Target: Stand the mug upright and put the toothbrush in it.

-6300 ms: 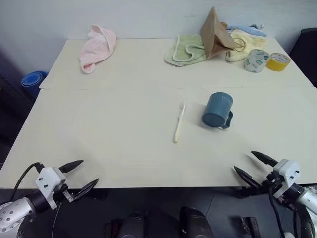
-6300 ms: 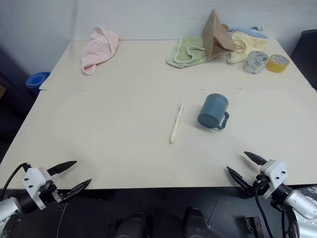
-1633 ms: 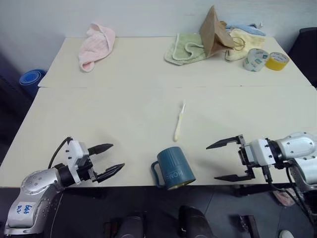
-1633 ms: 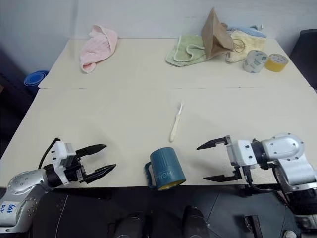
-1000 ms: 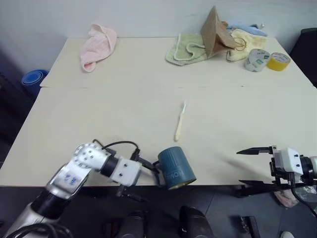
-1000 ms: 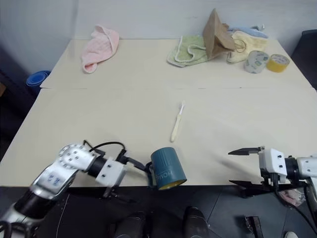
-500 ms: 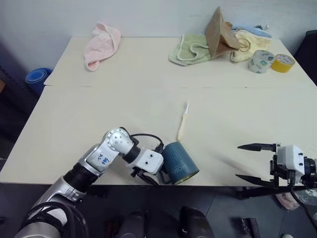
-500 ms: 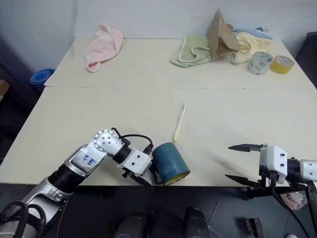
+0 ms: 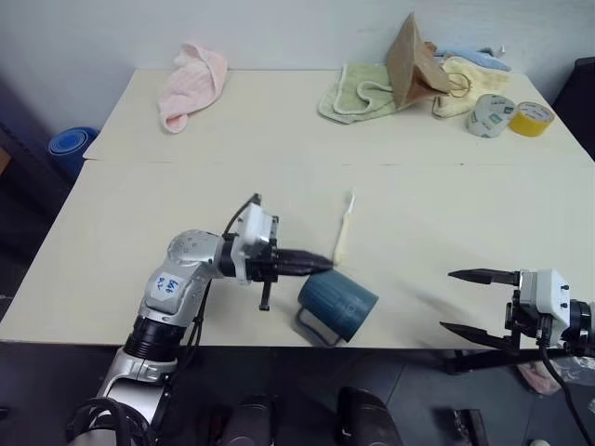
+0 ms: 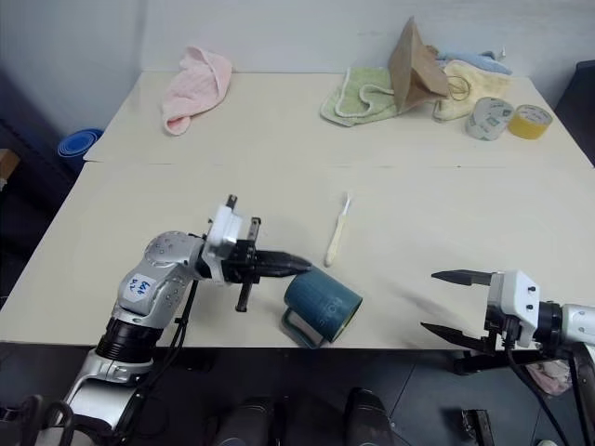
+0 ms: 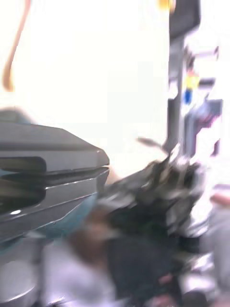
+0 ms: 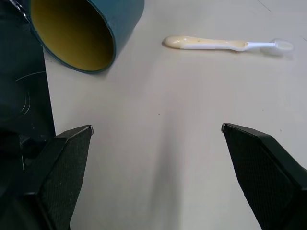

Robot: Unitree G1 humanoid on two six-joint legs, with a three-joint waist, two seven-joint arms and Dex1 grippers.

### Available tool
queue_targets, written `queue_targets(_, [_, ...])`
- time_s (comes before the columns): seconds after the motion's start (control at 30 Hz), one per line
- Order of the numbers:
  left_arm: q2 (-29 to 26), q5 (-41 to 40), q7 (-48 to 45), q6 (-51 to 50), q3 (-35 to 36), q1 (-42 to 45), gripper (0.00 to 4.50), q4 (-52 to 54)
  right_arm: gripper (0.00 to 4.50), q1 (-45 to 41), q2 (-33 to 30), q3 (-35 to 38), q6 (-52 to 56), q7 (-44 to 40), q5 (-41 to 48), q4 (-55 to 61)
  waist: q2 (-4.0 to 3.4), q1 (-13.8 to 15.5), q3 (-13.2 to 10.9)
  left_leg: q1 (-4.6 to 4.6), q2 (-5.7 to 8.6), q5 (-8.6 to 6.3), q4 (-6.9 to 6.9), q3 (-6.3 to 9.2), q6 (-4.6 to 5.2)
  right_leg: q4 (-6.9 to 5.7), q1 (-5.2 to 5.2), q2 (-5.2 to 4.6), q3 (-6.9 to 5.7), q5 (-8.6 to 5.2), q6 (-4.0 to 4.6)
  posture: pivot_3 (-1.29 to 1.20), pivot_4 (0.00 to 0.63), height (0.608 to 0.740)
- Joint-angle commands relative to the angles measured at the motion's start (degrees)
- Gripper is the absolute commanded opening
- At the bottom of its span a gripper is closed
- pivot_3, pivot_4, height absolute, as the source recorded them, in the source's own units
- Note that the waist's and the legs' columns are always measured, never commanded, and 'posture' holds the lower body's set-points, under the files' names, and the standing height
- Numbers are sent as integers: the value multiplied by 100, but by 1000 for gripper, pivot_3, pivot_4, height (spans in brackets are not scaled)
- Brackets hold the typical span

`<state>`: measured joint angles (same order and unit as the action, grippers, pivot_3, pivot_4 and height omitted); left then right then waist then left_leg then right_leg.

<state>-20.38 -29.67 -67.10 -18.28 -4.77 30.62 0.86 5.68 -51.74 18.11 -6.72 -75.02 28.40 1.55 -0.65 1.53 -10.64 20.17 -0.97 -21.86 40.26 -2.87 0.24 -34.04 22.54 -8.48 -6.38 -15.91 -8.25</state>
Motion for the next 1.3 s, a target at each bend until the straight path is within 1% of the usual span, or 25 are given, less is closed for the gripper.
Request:
queue_targets(0.03, [-204,327,-267,424,-279,-314,49,-14,4500,-71,92,60,63,91,68,74,-1,-3,1,-2,1,0,0,-1,0,-1,0,0,0,0,0,0,150,740])
queue_targets(0.07, [-353,508,-492,632,-446,-376,49,45,4500,-77,106,64,82,104,65,85,-1,-5,0,-2,1,0,-2,-2,0,0,0,0,0,0,0,0,150,740])
queue_targets(0.13, [-478,349,-627,509,-446,-363,49,262,4500,-66,123,82,118,151,54,106,-1,-6,0,-1,1,0,-5,-2,0,1,3,1,-3,0,0,0,150,740])
queue_targets(0.2, [-524,150,-621,363,-340,-313,414,422,4500,-38,123,96,145,189,41,132,0,16,0,2,0,0,-1,-2,0,2,2,1,-2,0,1,0,150,740])
queue_targets(0.23, [-643,74,-717,305,-296,-311,527,549,4500,-10,117,111,167,210,37,152,0,24,0,2,1,0,4,-1,0,2,0,0,-2,0,1,0,150,740])
queue_targets(0.33, [-1122,67,-1100,410,-246,-398,1297,873,4500,111,101,194,230,259,51,211,-1,0,0,1,1,0,2,1,0,3,-2,-1,-2,0,0,0,150,740])
queue_targets(0.37, [-1225,129,-1168,557,-246,-437,1639,915,4500,156,96,226,240,263,62,220,-1,-4,1,1,0,0,-2,1,-1,2,0,0,-2,0,1,0,150,740])
queue_targets(0.43, [-1359,147,-1242,667,-263,-551,2163,1054,4500,275,88,304,213,235,90,233,-2,-5,1,-1,1,0,-4,-1,-1,3,0,0,-2,0,1,0,150,740])
queue_targets(0.47, [-1424,196,-1266,658,-339,-601,2506,1110,4500,317,85,329,201,226,100,237,-2,-4,1,-1,0,0,-4,-1,-1,4,-1,0,-1,0,1,0,150,740])
queue_targets(0.53, [-1563,420,-1467,870,-590,-731,3032,1147,4500,372,82,362,177,206,120,248,-2,-1,1,0,1,0,-3,-2,0,6,-1,-1,0,0,0,0,150,740])
queue_targets(0.63, [-1597,1175,-1420,1384,-1067,-767,3032,837,4500,362,151,407,-30,80,225,282,-2,5,1,-1,2,0,-3,-3,-1,6,-2,0,0,0,1,0,150,740])
queue_targets(0.77, [-1348,2089,-1060,1589,-1728,-494,3032,385,4500,409,337,441,-347,-126,506,758,-1,9,1,-1,3,0,-3,-3,0,6,-2,1,1,0,0,0,150,740])
queue_targets(0.93, [-910,2583,-683,1423,-2152,-204,3032,149,4500,701,499,340,-411,-181,499,1108,-1,44,1,0,4,0,-2,-3,1,7,-4,0,1,1,0,0,150,740])
queue_targets(1.07, [-737,2855,-518,1090,-2360,-56,3032,126,4500,869,544,385,-377,-156,443,1095,0,38,0,-1,4,-1,-1,-3,2,5,-4,0,2,1,-1,0,150,740])
queue_targets(1.17, [-646,3071,-297,912,-2428,77,2455,-8,4500,979,577,404,-393,-117,424,1076,0,45,1,-2,4,0,0,-3,2,3,-4,0,2,1,-1,0,150,740])
queue_targets(1.3, [-596,3129,-254,733,-2455,217,1294,-79,4500,1035,624,388,-360,-6,422,1123,0,72,1,-4,5,1,5,-3,4,1,-8,-1,4,1,-1,0,150,740])
